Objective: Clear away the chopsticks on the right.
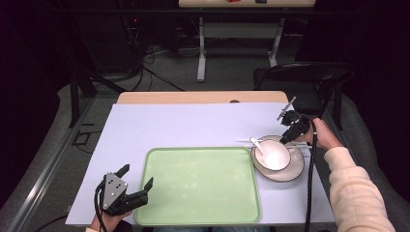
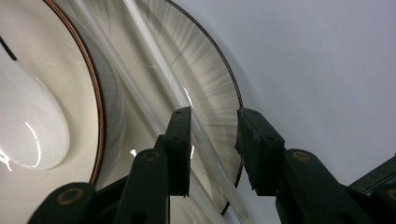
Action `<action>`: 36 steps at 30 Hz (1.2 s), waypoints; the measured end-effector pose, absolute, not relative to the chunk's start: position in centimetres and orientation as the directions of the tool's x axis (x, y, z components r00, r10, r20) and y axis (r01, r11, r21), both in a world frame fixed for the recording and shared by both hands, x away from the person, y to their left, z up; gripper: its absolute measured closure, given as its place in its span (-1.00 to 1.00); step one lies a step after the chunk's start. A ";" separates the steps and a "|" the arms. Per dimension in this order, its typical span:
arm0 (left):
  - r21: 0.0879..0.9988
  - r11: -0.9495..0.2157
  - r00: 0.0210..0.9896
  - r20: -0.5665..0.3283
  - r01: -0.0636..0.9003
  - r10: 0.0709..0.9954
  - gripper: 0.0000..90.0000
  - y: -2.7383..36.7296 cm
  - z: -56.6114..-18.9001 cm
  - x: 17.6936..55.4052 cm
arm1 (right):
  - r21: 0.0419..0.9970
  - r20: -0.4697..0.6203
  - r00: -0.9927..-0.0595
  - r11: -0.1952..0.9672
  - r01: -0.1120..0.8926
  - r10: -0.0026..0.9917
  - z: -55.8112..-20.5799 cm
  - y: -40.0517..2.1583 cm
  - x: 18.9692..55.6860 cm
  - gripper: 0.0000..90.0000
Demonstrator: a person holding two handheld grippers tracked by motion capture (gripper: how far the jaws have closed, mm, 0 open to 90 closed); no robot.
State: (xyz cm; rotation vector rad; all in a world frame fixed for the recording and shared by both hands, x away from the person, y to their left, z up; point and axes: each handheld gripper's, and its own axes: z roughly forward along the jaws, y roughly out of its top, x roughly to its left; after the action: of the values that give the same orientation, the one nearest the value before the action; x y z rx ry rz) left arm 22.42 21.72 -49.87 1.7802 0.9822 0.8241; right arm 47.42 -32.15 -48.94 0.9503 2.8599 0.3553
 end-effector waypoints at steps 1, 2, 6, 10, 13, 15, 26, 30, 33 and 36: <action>0.925 -0.266 0.459 0.119 0.270 0.880 -0.66 21.7 -49.9 22.4 | 0.253 -0.028 -0.799 0.777 0.576 0.601 -48.9 -32.2 47.4 0.46; 0.925 -0.266 0.459 0.119 0.270 0.880 -0.66 21.7 -49.9 22.4 | 0.253 -0.028 -0.799 0.777 0.576 0.601 -48.9 -32.2 47.4 0.46; 0.926 -0.264 0.457 0.118 0.270 0.882 -0.66 21.7 -49.9 22.4 | 0.253 -0.028 -0.799 0.777 0.576 0.601 -48.9 -32.2 47.4 0.46; 0.926 -0.264 0.455 0.119 0.270 0.883 -0.66 21.8 -49.9 22.4 | 0.223 -0.043 -0.855 0.840 0.495 0.516 -50.0 -31.9 48.0 0.66; 0.926 -0.262 0.452 0.118 0.270 0.884 -0.66 21.8 -49.9 22.4 | 0.224 -0.048 -0.860 0.844 0.487 0.508 -50.1 -31.8 48.0 0.71; 0.927 -0.260 0.452 0.117 0.270 0.885 -0.66 21.8 -49.9 22.4 | 0.221 -0.057 -0.871 0.857 0.465 0.487 -50.1 -31.9 48.1 0.75; 0.927 -0.259 0.448 0.116 0.271 0.886 -0.66 21.8 -49.9 22.4 | 0.220 -0.089 -0.888 0.879 0.423 0.450 -50.1 -31.8 48.1 0.86; 0.927 -0.258 0.448 0.116 0.271 0.886 -0.66 21.8 -49.9 22.4 | 0.234 -0.109 -0.886 0.878 0.418 0.451 -49.9 -31.7 48.0 0.86; 0.927 -0.259 0.449 0.117 0.270 0.886 -0.66 21.8 -49.9 22.4 | 0.231 -0.139 -0.882 0.881 0.412 0.449 -49.4 -31.4 47.9 0.87; 0.928 -0.258 0.448 0.116 0.270 0.886 -0.66 21.8 -49.9 22.4 | 0.236 -0.161 -0.878 0.881 0.410 0.451 -48.8 -31.1 47.6 0.87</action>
State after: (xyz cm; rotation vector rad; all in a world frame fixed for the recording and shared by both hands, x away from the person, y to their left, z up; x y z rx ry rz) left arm 22.38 21.77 -49.86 1.7697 0.9926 0.8312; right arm 47.63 -31.13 -48.76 0.6579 2.8391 0.2874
